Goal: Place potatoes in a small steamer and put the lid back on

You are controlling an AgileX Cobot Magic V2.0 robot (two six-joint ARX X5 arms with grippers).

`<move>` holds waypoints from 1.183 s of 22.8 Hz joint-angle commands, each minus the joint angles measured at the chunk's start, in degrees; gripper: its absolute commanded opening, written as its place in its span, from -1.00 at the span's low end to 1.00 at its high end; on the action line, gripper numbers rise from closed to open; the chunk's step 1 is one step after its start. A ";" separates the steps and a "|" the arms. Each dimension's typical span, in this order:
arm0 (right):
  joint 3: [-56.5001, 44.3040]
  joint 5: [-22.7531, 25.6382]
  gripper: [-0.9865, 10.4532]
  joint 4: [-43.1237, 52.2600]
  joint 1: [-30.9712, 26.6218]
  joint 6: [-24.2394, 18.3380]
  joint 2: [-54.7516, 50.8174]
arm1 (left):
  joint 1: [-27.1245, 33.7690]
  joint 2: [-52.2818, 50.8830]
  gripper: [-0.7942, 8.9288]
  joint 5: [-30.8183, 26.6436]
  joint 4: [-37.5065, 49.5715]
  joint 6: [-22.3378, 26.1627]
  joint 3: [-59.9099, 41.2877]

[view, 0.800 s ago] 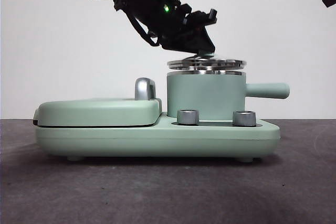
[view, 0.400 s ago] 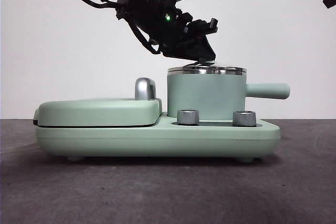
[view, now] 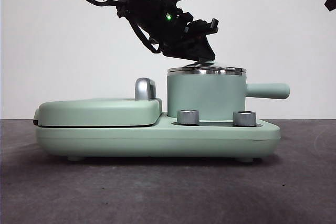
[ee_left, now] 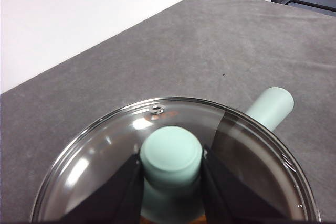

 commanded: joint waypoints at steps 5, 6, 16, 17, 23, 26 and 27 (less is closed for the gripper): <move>-0.04 0.22 -0.24 0.50 0.35 -0.48 0.17 | -0.33 1.25 -0.78 -1.09 0.24 2.40 1.29; -0.04 0.22 -0.24 0.50 0.35 -0.48 0.17 | -0.33 1.25 -0.78 -1.09 0.28 2.40 1.29; -0.04 0.15 -0.24 0.24 0.35 -0.48 0.15 | -0.37 1.22 -0.17 -1.07 3.72 2.10 1.29; -0.04 0.15 -0.24 0.20 0.35 -0.48 0.15 | -0.37 1.16 -0.17 -1.07 4.35 1.88 1.29; -0.04 0.15 -0.24 0.17 0.35 -0.48 0.15 | -0.37 -2.16 -0.18 -1.07 2.12 -5.11 1.29; -0.04 0.13 -0.24 0.17 0.35 -0.48 0.15 | -0.09 -5.29 -0.19 -0.96 -2.71 -8.55 1.29; -0.04 0.09 -0.24 0.17 0.35 -0.48 0.17 | 0.17 -6.54 -0.19 -0.96 -4.90 -9.62 1.29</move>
